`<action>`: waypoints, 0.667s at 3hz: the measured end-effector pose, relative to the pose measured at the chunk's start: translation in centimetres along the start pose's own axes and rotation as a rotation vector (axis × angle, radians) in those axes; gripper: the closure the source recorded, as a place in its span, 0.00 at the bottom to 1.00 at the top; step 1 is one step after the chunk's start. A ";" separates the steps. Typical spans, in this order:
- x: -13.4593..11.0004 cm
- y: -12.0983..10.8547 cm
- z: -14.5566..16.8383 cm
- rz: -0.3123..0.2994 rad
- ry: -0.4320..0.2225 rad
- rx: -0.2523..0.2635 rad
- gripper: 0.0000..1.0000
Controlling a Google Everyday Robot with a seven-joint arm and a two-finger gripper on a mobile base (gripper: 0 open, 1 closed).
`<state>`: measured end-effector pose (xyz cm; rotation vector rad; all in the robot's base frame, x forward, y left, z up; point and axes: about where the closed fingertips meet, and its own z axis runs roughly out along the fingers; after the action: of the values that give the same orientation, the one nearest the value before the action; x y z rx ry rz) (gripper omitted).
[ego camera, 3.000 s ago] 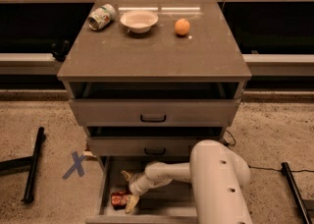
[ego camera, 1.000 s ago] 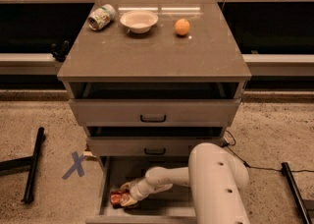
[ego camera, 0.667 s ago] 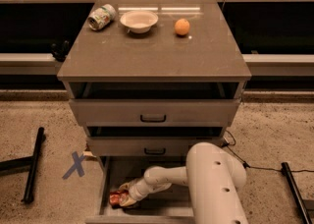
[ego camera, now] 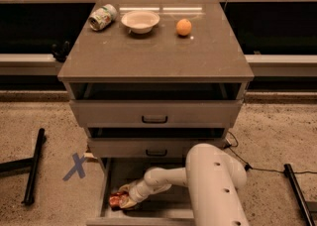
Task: Pick coke can from bottom drawer and place on counter
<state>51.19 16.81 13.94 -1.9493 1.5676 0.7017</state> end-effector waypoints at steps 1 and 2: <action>-1.2 -0.3 -2.5 -0.033 -0.043 0.001 1.00; -3.9 -0.6 -8.8 -0.113 -0.123 0.039 1.00</action>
Offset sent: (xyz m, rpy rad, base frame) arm 0.0023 -0.0748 0.1767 0.2485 -0.1687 0.1039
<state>51.64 13.55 22.98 -1.9121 1.3769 0.7238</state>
